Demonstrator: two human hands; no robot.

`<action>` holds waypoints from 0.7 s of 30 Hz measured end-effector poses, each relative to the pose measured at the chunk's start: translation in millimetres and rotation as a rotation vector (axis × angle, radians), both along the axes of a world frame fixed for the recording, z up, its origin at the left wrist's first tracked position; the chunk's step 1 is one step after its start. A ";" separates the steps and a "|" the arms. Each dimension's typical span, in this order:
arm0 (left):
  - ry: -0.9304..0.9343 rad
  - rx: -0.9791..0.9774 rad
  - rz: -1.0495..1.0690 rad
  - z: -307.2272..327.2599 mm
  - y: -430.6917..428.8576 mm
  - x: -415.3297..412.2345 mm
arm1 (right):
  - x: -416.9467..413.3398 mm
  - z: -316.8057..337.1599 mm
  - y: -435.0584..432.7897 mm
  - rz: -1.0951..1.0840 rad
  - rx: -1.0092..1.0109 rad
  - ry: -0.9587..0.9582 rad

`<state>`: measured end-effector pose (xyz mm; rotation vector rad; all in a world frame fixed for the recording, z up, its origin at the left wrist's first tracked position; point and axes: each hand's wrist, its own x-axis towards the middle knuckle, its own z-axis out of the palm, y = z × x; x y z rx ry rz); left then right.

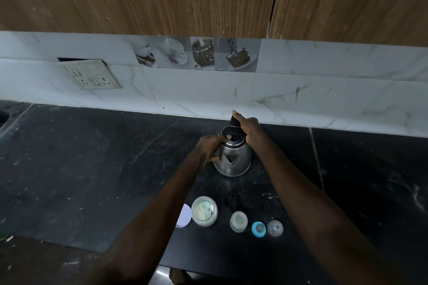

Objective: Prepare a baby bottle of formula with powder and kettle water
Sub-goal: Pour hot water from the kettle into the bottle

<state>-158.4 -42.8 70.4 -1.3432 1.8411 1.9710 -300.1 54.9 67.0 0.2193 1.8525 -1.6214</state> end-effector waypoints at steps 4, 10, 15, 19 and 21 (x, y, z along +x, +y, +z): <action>-0.005 0.001 0.023 0.8 -1.2 -7.6 | -5.3 -0.7 -0.4 -0.010 0.004 -0.007; -0.006 -0.013 0.024 -7.1 -6.6 -10.9 | -2.5 6.3 1.9 -0.001 0.026 -0.001; 0.006 -0.040 0.024 -7.6 -6.4 -9.4 | -3.0 6.7 2.3 0.019 0.054 0.021; 0.047 -0.067 0.038 -11.0 -4.7 -2.4 | 0.6 8.3 10.7 0.075 0.104 0.096; 0.070 -0.074 0.098 -12.1 1.4 5.8 | 8.1 10.1 22.6 0.100 0.134 0.153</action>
